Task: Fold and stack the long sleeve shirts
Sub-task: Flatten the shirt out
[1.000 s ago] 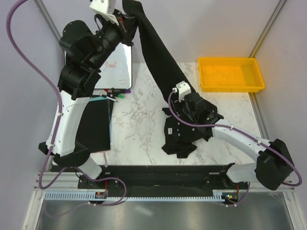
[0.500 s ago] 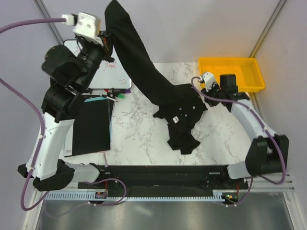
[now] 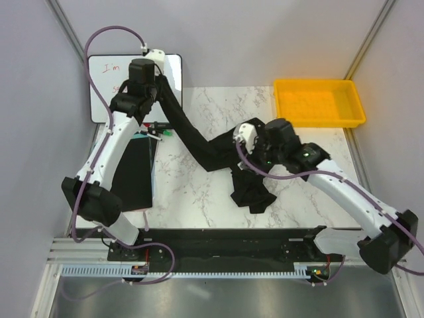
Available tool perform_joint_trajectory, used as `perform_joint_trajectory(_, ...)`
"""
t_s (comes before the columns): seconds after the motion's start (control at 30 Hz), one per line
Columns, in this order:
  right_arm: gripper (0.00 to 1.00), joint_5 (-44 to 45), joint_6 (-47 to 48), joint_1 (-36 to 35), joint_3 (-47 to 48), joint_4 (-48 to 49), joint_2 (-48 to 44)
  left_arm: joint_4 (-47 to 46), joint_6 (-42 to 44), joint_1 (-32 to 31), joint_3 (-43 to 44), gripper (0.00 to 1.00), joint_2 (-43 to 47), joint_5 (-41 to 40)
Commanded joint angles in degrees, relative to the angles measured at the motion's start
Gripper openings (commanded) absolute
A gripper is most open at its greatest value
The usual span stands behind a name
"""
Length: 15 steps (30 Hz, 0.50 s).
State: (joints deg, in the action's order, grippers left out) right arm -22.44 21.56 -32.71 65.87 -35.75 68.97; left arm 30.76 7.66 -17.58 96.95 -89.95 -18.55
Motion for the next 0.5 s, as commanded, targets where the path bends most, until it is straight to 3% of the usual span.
perform_joint_trajectory(0.0, 0.38, 9.4, -4.1, -7.7, -2.7, 1.7, 9.7, 2.6, -6.9, 5.8, 12.3, 0.02, -3.7, -3.2)
perform_joint_trajectory(0.2, 0.41, 22.1, -7.1, -15.6, -5.1, 10.1, 17.8, 2.2, -6.5, 6.2, 10.4, 0.02, -2.7, 0.6)
perform_joint_trajectory(0.47, 0.44, 36.9, -7.9, -18.8, -3.5, 16.5, 25.2, 1.9, -7.0, 6.2, 7.4, 0.02, -0.8, 3.3)
